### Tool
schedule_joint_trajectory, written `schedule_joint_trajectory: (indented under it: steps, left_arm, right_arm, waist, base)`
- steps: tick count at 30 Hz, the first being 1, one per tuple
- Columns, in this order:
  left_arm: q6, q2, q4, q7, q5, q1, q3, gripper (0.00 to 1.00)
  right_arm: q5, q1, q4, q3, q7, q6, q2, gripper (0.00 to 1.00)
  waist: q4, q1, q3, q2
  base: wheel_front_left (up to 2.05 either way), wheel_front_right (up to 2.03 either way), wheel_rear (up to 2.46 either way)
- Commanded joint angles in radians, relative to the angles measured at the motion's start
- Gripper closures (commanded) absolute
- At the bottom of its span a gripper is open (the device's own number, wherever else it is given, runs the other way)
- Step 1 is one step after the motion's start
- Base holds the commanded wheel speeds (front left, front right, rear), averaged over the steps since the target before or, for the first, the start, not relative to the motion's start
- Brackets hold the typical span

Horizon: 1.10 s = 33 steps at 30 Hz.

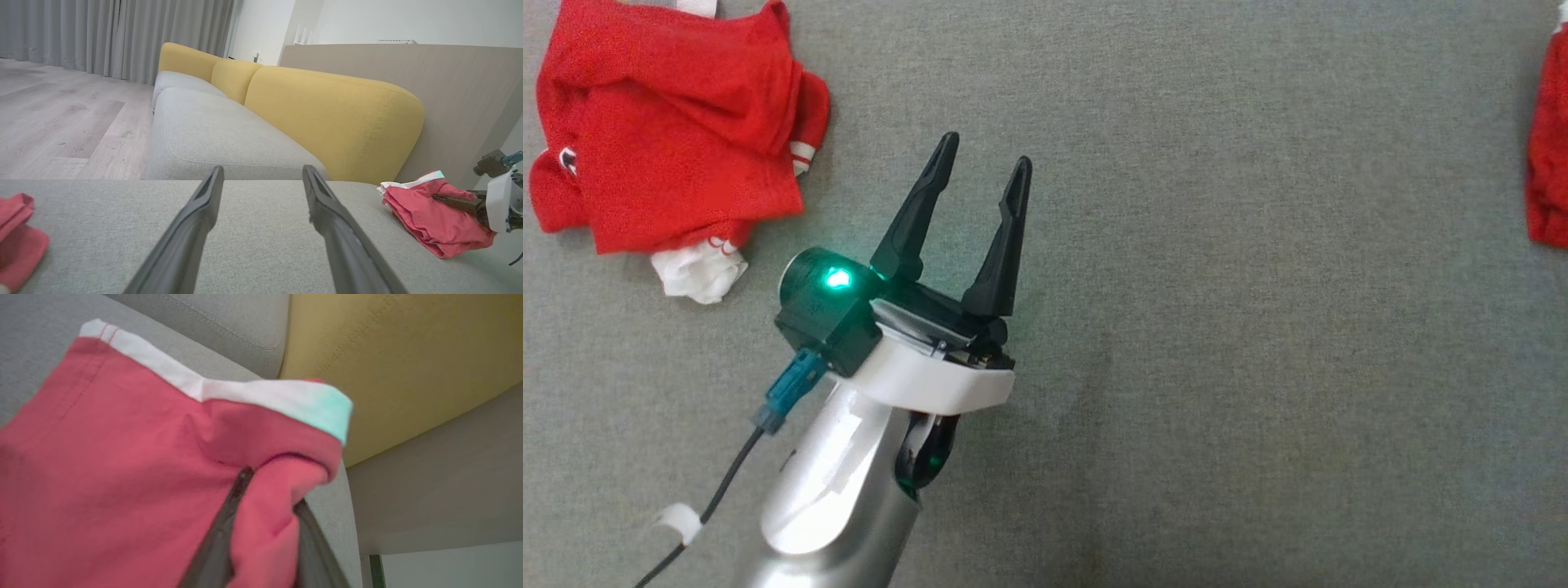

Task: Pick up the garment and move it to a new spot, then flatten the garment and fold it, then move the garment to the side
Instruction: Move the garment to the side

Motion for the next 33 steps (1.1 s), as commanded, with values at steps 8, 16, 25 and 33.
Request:
schedule_joint_trajectory:
  steps: [8, 16, 25, 33]
  left_arm:
    - [0.001, 0.008, -0.021, -0.005, 0.010, -0.016, 0.070, 0.00]
    - [0.003, 0.008, -0.025, -0.005, 0.009, 0.045, 0.137, 0.00]
    - [0.003, 0.008, -0.034, -0.005, 0.019, 0.125, 0.214, 0.00]
    - [0.003, 0.008, -0.045, -0.005, 0.041, 0.194, 0.261, 0.00]
  right_arm:
    - [-0.026, -0.029, 0.023, -0.074, -0.077, -0.001, 0.037, 0.00]
    - [-0.015, -0.022, -0.064, -0.140, -0.118, -0.001, 0.160, 0.00]
    - [0.007, 0.043, -0.257, -0.215, -0.127, -0.001, 0.312, 0.00]
    - [0.050, 0.171, -0.519, -0.330, -0.080, -0.001, 0.524, 0.00]
  waist:
    - [-0.020, -0.0001, -0.056, 0.0000]
    - [-0.040, -0.0001, -0.166, 0.0000]
    - [-0.050, -0.0001, -0.263, 0.0000]
    - [-0.041, -0.0001, -0.310, 0.0000]
  base:
    - [0.00, 0.00, 0.00]
    - [0.00, 0.00, 0.00]
    - [0.00, 0.00, 0.00]
    - [0.00, 0.00, 0.00]
